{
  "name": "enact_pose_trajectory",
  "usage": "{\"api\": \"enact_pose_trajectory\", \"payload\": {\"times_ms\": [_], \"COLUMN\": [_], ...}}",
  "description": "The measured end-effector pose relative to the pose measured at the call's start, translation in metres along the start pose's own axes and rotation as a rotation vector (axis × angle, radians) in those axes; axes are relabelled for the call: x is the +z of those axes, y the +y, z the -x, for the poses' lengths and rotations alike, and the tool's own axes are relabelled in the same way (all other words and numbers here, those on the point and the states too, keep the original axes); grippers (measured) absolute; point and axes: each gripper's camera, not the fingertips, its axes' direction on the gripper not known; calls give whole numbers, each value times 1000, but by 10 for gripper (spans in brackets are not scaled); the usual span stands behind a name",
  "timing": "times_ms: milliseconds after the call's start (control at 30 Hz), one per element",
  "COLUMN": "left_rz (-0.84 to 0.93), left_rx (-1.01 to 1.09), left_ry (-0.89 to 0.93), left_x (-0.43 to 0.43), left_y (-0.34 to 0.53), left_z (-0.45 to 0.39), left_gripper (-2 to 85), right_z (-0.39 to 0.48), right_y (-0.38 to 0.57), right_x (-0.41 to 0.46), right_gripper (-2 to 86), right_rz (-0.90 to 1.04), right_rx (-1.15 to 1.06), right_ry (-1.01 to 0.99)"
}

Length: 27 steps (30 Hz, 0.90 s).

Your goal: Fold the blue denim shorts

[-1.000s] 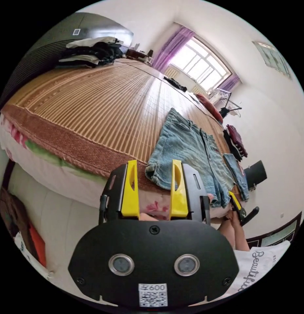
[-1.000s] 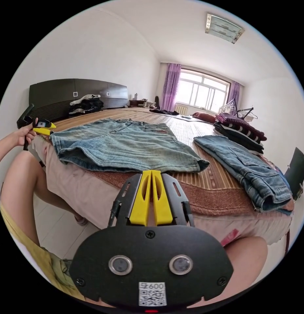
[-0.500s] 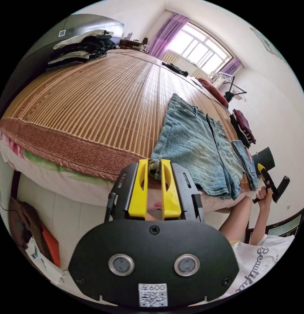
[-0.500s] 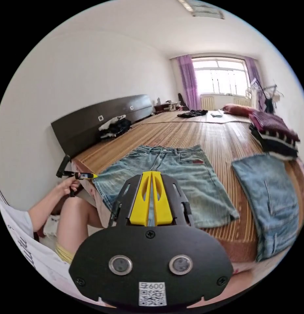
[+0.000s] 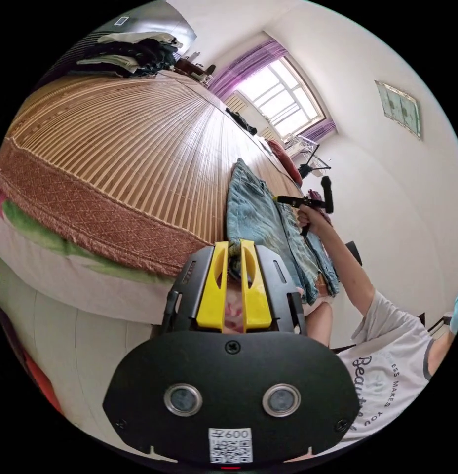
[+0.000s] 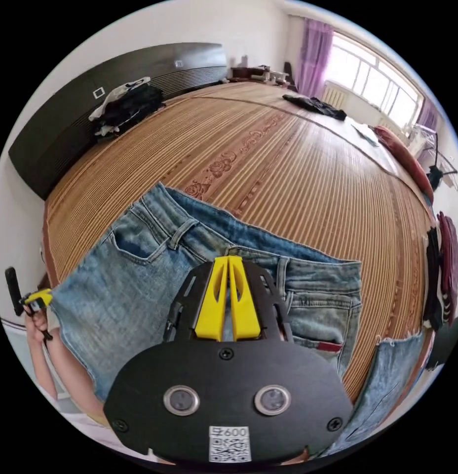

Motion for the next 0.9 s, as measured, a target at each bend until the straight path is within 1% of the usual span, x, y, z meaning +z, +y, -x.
{"api": "enact_pose_trajectory", "payload": {"times_ms": [33, 67, 133, 167, 200, 233, 267, 300, 333, 367, 400, 433, 467, 500, 567, 600, 633, 700, 767, 900], "left_rz": [-6, -8, -5, 2, 14, 15, 13, 5, -1, -3, -11, -8, -3, -4, -9, -12, -21, -41, -83, -80], "left_rx": [-10, -13, 16, 21, 26, 36, 40, 45, 47, 48, 48, 40, 39, 50, 89, 76, 67, 72, 91, 161], "left_ry": [62, 81, 79, 66, 43, 36, 39, 50, 70, 84, 118, 151, 159, 156, 126, 130, 181, 216, 202, 185], "left_x": [-8, -11, -22, -23, -25, -27, -28, -30, -32, -33, -33, -31, -31, -31, -31, -30, -29, -33, -42, -38], "left_y": [-3, -5, -9, -10, -10, -9, -8, -6, -3, -1, 3, 8, 11, 17, 29, 36, 43, 51, 60, 72], "left_z": [-5, -8, -21, -24, -28, -32, -33, -35, -34, -33, -29, -23, -21, -17, -15, -8, 1, 9, 13, 22], "left_gripper": [19, 19, 19, 19, 19, 19, 19, 19, 19, 19, 19, 20, 20, 20, 19, 19, 19, 19, 19, 18], "right_z": [-5, -12, -12, -13, -16, -18, -15, -9, -7, -4, -2, -1, 6, 18, 38, 54, 62, 90, 109, 135], "right_y": [-4, -8, -9, -14, -26, -35, -55, -74, -81, -93, -103, -107, -115, -122, -131, -137, -140, -155, -162, -168], "right_x": [4, 7, -4, -5, 7, 19, 52, 89, 108, 142, 175, 190, 214, 227, 240, 251, 258, 284, 303, 321], "right_gripper": [-7, -6, -2, 4, 18, 29, 50, 70, 74, 82, 88, 91, 86, 79, 72, 75, 76, 71, 60, 38], "right_rz": [15, 14, -141, -226, -232, -208, -121, -31, 1, 44, 96, 129, 194, 220, 227, 254, 278, 361, 407, 452], "right_rx": [21, 70, 44, 85, 188, 237, 265, 275, 295, 334, 381, 402, 412, 384, 333, 272, 243, 148, 81, -37], "right_ry": [-2, -21, -185, -298, -414, -493, -668, -776, -791, -754, -674, -621, -510, -414, -326, -283, -251, -95, -2, 62]}}
